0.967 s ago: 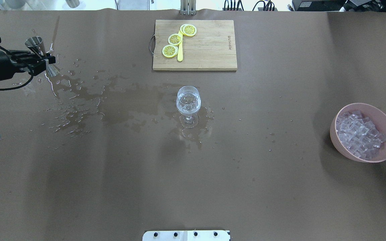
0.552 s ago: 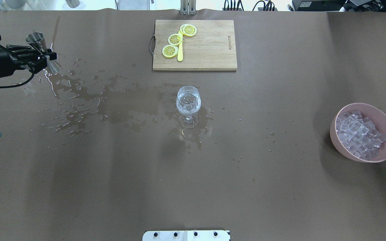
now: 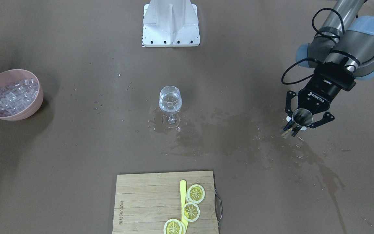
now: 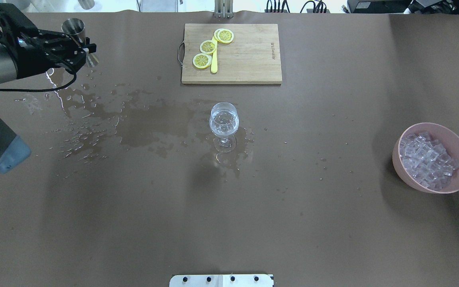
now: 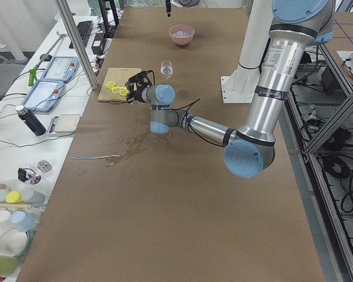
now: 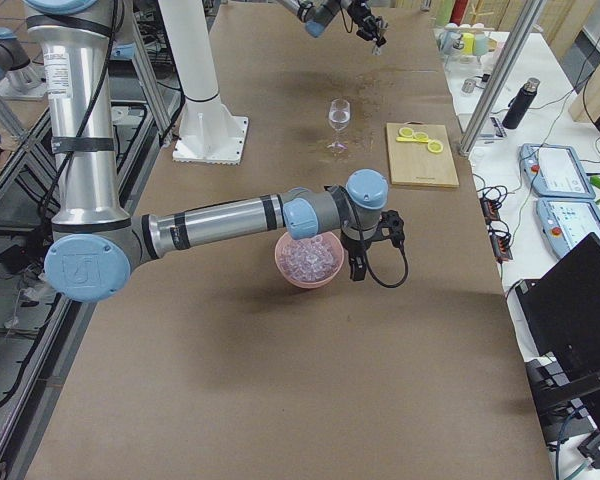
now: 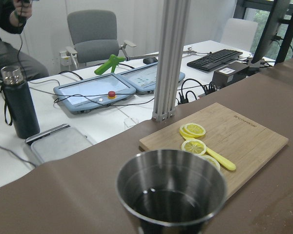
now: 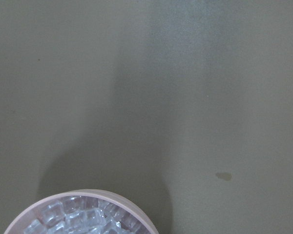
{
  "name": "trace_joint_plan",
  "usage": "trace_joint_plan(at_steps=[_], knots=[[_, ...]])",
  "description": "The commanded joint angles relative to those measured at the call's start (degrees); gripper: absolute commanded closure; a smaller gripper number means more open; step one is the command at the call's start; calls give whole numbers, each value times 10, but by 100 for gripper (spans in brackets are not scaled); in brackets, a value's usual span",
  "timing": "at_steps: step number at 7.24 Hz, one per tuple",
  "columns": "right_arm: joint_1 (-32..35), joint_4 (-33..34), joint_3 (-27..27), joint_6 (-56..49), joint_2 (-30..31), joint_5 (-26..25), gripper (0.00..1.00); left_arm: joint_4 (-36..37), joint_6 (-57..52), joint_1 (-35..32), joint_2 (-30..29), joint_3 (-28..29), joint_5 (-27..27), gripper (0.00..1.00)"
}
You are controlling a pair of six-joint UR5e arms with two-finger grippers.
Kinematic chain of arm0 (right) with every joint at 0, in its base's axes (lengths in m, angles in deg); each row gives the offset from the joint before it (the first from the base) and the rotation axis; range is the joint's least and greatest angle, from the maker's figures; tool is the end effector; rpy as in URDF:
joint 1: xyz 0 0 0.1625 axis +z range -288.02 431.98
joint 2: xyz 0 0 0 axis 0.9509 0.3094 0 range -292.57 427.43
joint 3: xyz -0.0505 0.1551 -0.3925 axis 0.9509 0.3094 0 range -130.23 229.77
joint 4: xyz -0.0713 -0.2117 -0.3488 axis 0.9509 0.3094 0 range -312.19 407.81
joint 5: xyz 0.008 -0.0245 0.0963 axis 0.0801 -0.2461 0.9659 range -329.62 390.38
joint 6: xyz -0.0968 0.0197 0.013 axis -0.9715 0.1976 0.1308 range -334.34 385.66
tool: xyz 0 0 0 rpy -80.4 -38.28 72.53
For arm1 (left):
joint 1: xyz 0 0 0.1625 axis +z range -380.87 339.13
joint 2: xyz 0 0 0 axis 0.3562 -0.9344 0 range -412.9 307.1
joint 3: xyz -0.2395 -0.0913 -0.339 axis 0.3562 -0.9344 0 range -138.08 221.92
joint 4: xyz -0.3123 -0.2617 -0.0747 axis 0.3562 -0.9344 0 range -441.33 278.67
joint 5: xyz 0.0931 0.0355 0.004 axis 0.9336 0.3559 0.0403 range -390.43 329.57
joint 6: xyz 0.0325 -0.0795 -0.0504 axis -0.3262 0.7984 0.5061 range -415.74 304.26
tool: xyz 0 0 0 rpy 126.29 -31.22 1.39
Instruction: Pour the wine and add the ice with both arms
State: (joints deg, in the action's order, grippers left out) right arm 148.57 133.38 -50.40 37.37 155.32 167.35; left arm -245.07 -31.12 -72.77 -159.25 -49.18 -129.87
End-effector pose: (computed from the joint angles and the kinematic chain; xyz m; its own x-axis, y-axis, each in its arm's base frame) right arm -0.0603 -0.5139 0.5403 0.6473 -0.1659 0.7439 0.0926 0.9859 0.1393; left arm 0.2719 -0.5364 0.3509 0.6084 0.6774 -0.4134 0.2930 0.2924 0.9103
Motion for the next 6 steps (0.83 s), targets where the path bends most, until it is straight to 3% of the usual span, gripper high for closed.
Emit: trace_joint_plan(at_steps=[1, 3, 4, 6], knots=[[0, 0, 2, 1, 5, 5, 0, 135, -46, 57, -47, -56, 57, 100], [0, 0, 5, 10, 5, 7, 0, 148, -55, 161, -74, -53, 193, 100], [0, 0, 5, 13, 4, 8, 0, 165, -129, 184, -91, -53, 239, 100], [0, 0, 4, 20, 4, 11, 0, 178, -173, 209, -101, -55, 279, 100]])
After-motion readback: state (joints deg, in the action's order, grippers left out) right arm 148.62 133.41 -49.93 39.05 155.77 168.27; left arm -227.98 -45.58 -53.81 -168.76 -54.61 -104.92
